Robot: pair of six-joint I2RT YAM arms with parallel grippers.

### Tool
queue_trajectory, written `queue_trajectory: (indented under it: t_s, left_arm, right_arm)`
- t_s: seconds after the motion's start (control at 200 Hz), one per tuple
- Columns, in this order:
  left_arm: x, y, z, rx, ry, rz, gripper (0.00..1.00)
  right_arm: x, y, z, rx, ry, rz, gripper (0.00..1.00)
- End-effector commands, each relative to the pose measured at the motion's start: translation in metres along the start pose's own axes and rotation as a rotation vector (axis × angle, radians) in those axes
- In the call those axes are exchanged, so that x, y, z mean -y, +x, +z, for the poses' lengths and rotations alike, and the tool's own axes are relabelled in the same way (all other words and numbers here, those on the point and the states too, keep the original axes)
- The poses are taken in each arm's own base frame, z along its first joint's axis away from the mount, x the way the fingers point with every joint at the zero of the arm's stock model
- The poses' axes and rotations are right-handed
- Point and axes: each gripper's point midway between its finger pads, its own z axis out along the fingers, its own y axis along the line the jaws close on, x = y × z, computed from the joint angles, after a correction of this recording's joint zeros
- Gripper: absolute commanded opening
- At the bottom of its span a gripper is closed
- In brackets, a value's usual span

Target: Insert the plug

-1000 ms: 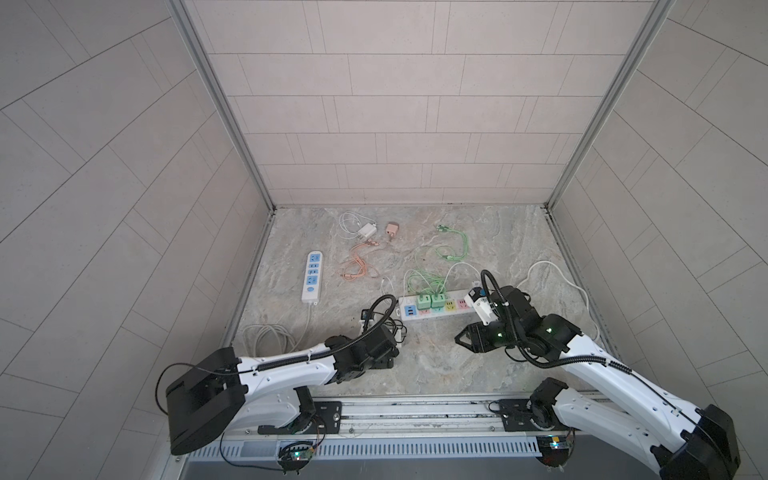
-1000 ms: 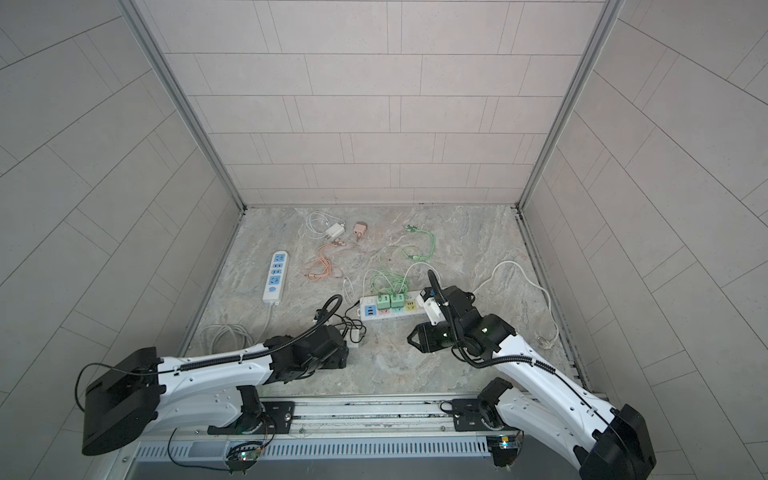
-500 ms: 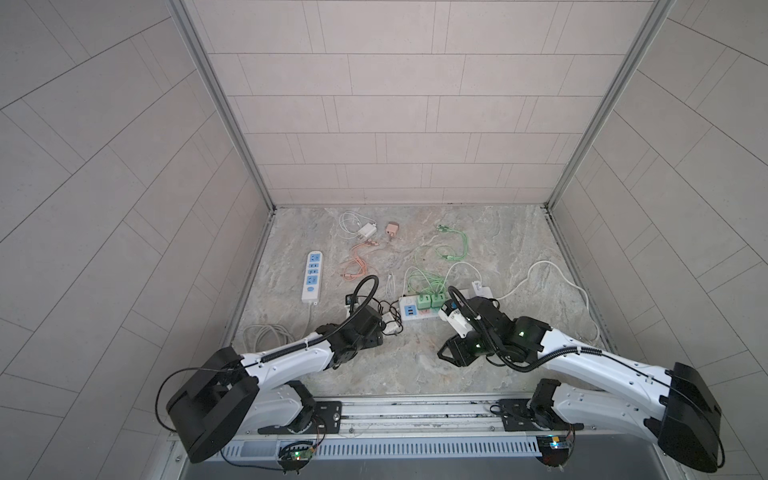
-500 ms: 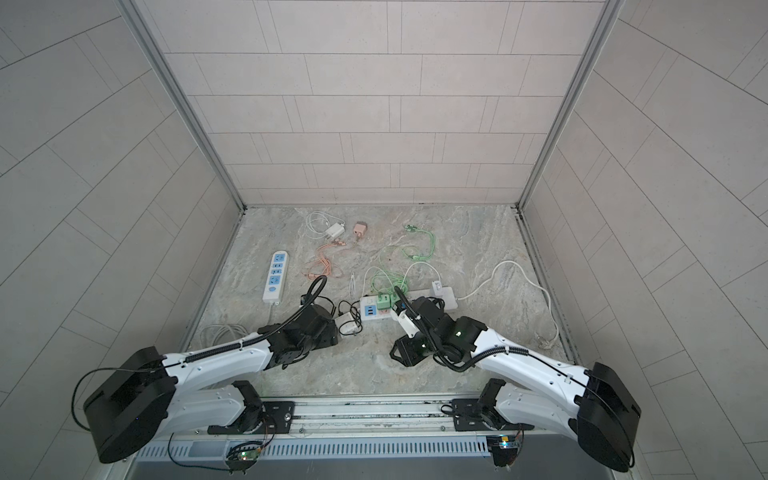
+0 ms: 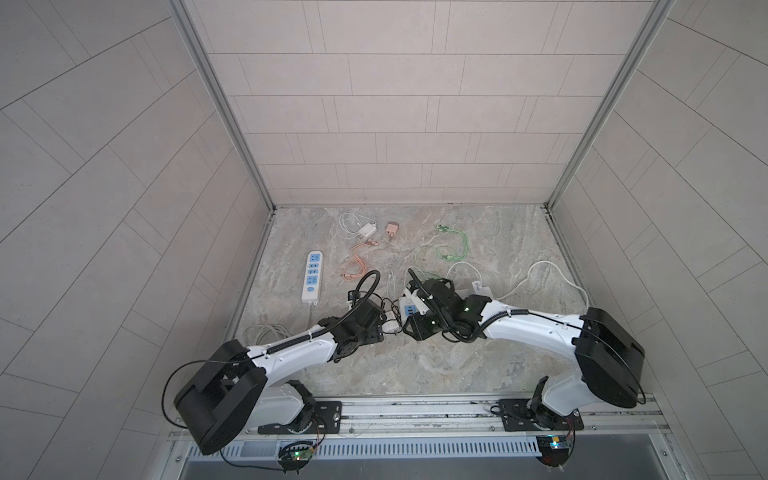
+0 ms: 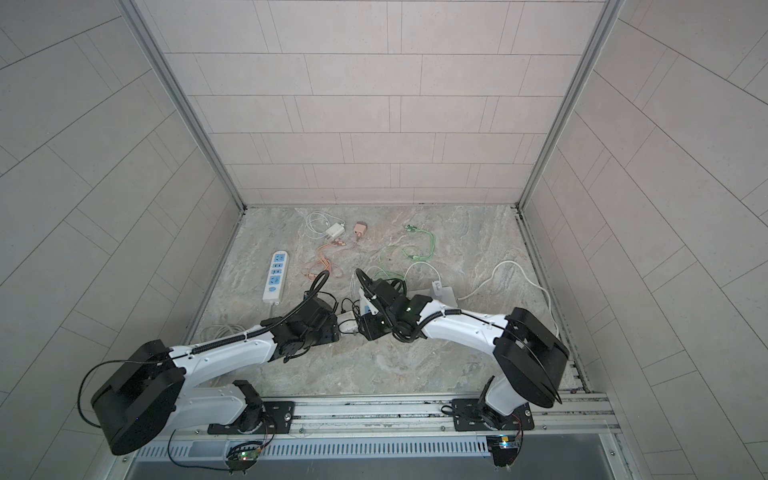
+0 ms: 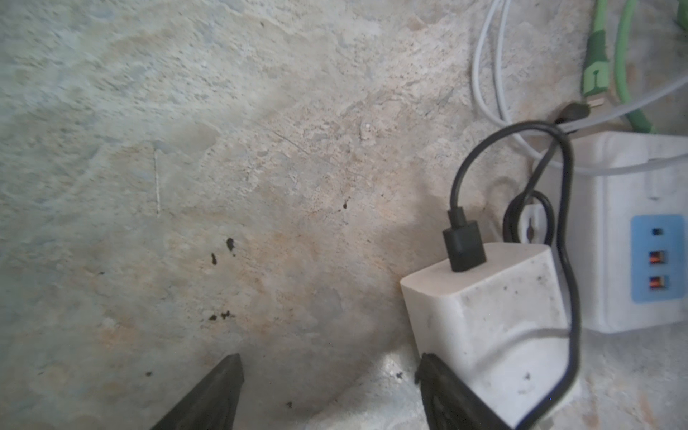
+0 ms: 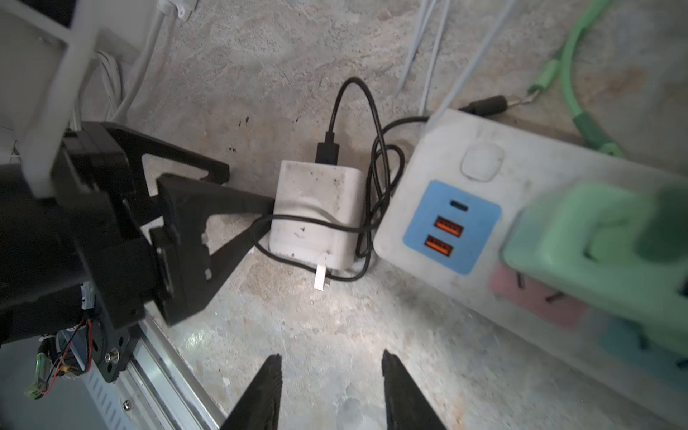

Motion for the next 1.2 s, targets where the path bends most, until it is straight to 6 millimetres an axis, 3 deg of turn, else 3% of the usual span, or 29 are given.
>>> queue_trajectory:
  t_s: [0.0, 0.215, 0.415, 0.53, 0.756, 0.936, 1.196]
  left_arm:
    - [0.006, 0.007, -0.006, -0.023, 0.057, -0.029, 0.82]
    - [-0.005, 0.001, -0.013, 0.042, 0.048, -0.053, 0.82]
    - [-0.006, 0.001, -0.012, 0.052, 0.063, -0.065, 0.82]
    - [-0.001, 0.002, -0.01, 0.045, 0.088, -0.08, 0.82]
    - [0.033, 0.003, -0.011, 0.034, 0.289, -0.137, 0.82]
    - [0.031, 0.008, -0.01, 0.022, 0.293, -0.144, 0.82]
    - [0.031, 0.006, -0.006, 0.044, 0.293, -0.145, 0.82]
  right_arm:
    - [-0.009, -0.014, 0.015, 0.017, -0.03, 0.054, 0.42]
    - [-0.022, -0.022, 0.038, -0.001, -0.084, 0.074, 0.41]
    - [-0.023, -0.026, 0.041, -0.002, -0.083, 0.065, 0.4]
    - [-0.021, -0.026, 0.041, -0.014, -0.079, 0.062, 0.4]
    - [-0.015, -0.032, 0.039, -0.016, -0.085, 0.078, 0.4]
    - [-0.006, -0.035, 0.046, -0.029, -0.083, 0.113, 0.4]
    - [-0.009, -0.03, 0.054, -0.058, -0.11, 0.143, 0.4]
